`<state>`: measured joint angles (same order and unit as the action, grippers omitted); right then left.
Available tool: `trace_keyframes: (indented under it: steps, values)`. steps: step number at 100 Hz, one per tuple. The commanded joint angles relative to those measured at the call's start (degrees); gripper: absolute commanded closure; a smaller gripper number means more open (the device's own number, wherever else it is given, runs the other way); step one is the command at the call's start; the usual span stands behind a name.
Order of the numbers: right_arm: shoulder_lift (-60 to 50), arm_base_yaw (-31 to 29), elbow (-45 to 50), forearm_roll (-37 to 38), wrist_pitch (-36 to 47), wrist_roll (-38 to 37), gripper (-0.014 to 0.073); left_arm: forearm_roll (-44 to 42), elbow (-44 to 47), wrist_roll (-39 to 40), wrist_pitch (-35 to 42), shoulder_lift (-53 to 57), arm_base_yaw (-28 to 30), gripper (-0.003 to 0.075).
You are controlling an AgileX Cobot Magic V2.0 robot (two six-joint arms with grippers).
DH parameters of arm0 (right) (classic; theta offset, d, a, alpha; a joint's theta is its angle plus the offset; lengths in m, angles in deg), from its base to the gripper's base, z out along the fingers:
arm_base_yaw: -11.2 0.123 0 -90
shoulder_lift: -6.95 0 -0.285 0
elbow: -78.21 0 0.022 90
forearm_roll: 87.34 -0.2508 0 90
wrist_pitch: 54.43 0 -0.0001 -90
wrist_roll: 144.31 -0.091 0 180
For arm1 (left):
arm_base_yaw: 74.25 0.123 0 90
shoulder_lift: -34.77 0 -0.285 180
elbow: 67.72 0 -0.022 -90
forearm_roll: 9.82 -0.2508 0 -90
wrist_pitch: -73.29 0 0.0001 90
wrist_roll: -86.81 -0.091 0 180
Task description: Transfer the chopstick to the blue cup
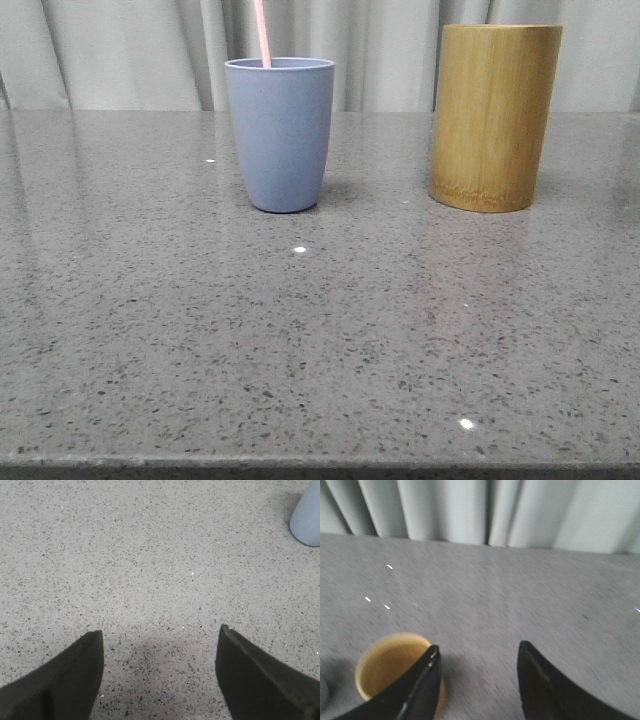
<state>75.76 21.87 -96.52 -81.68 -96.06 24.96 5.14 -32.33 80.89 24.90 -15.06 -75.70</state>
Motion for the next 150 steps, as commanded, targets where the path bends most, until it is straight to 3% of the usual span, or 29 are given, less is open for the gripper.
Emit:
trace_keyframes:
  steps: [1, 49, 90, 99, 107, 121, 125, 150]
  values:
    - [-6.1, -1.2, 3.0, 2.4, 1.2, 0.8, 0.0218, 1.4, -1.5, 0.1, 3.3, 0.1, 0.2, 0.0257]
    - [-29.4, -1.5, 29.5, 2.6, 2.5, 0.8, 0.0218, 1.4, -1.5, 0.1, 3.3, 0.1, 0.2, 0.0257]
    - [-31.0, -1.5, 31.9, 2.6, 4.3, 0.8, 0.0234, 1.4, -1.5, 0.1, 3.3, 0.1, 0.2, 0.0264]
    - [-31.0, -1.5, 31.9, 2.6, 4.4, 0.8, 0.0303, 1.4, -1.5, 0.1, 3.3, 0.1, 0.2, 0.0326]
    - [-31.0, -1.5, 31.9, 2.6, 4.5, 0.8, 0.0429, 1.4, -1.5, 0.1, 3.3, 0.1, 0.2, 0.0423]
    - [-31.0, -1.5, 31.9, 2.6, 4.5, 0.8, 0.0669, 1.4, -1.5, 0.1, 3.3, 0.1, 0.2, 0.0661]
    - [-31.0, -1.5, 31.9, 2.6, 4.7, 0.8, 0.0657, 1.4, -1.5, 0.1, 3.4, 0.1, 0.2, 0.0734]
    - [-31.0, -1.5, 31.9, 2.6, 4.7, 0.8, 0.0661, 1.4, -1.5, 0.1, 3.7, 0.1, 0.2, 0.0739]
